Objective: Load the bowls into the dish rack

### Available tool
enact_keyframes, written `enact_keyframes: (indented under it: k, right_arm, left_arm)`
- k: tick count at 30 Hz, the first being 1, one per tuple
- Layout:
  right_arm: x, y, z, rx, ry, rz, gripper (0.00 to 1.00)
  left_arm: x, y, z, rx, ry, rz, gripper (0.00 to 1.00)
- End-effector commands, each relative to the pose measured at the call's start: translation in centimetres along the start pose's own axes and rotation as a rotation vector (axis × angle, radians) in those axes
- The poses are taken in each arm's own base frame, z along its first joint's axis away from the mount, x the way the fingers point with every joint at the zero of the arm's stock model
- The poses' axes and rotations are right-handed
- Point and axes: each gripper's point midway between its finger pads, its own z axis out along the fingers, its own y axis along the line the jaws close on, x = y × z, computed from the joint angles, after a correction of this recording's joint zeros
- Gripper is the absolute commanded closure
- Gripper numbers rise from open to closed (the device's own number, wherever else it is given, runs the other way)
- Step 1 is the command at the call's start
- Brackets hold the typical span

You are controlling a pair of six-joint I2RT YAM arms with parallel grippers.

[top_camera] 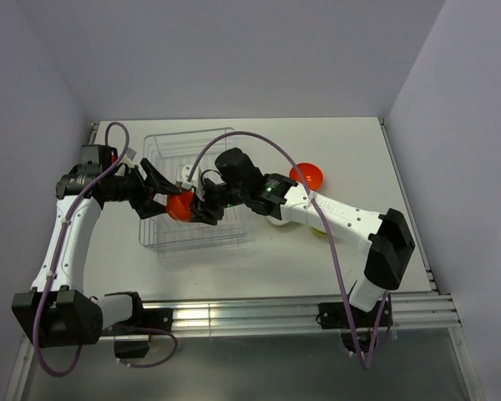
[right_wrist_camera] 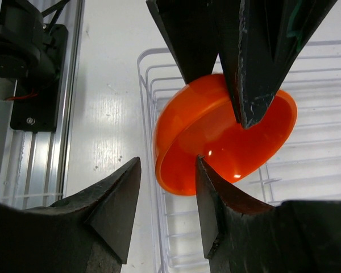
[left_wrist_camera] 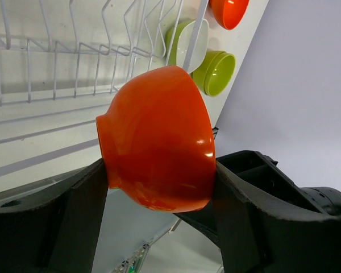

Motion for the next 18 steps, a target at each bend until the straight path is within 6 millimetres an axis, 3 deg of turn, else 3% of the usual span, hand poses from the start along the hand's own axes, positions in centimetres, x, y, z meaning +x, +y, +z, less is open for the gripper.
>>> enact_keyframes:
  k: [1, 5, 7, 8, 9, 12, 14, 15, 18]
  right_arm:
    - [-2.6, -0.6, 0.3, -0.010, -0.062, -0.049, 0.50]
    - [-2.4, -0.4, 0.7, -0.031, -0.063, -0.056, 0.50]
    - [-2.2, -0.4, 1.0, -0.039, -0.059, -0.054, 0.57]
    - [-2.3, -0.3, 0.9, -0.044, -0.061, -0.056, 0.61]
    - [-2.0, -0.1, 1.1, -0.058, -0.057, -0.052, 0.74]
    - [-1.8, 0.4, 1.4, -0.096, -0.049, -0.044, 0.96]
    - [-1.9, 0.9, 1.4, -0.129, -0.048, -0.031, 1.00]
    - [-2.3, 1.3, 1.4, -0.158, -0.060, -0.025, 1.00]
    - [-2.7, 1.8, 1.2, -0.206, -0.065, 0.011, 1.00]
  left_arm:
    - [0.2, -1.6, -0.7, 0.075, -0.007, 0.020, 1.00]
    - [0.4, -1.6, -0.6, 0.081, 0.002, 0.013, 1.00]
    - [0.4, -1.6, -0.6, 0.080, 0.003, 0.014, 1.00]
    - [0.4, -1.5, -0.6, 0.079, 0.005, 0.012, 1.00]
    - [0.5, -1.6, -0.6, 0.084, 0.008, 0.011, 1.00]
    - [0.6, -1.7, -0.6, 0.093, 0.012, 0.012, 0.95]
    - [0.5, -1.7, -0.5, 0.096, 0.012, 0.010, 0.90]
    - [0.5, -1.7, -0.6, 0.101, 0.008, 0.014, 0.74]
    - [0.2, -1.6, -0.7, 0.103, -0.003, 0.027, 0.47]
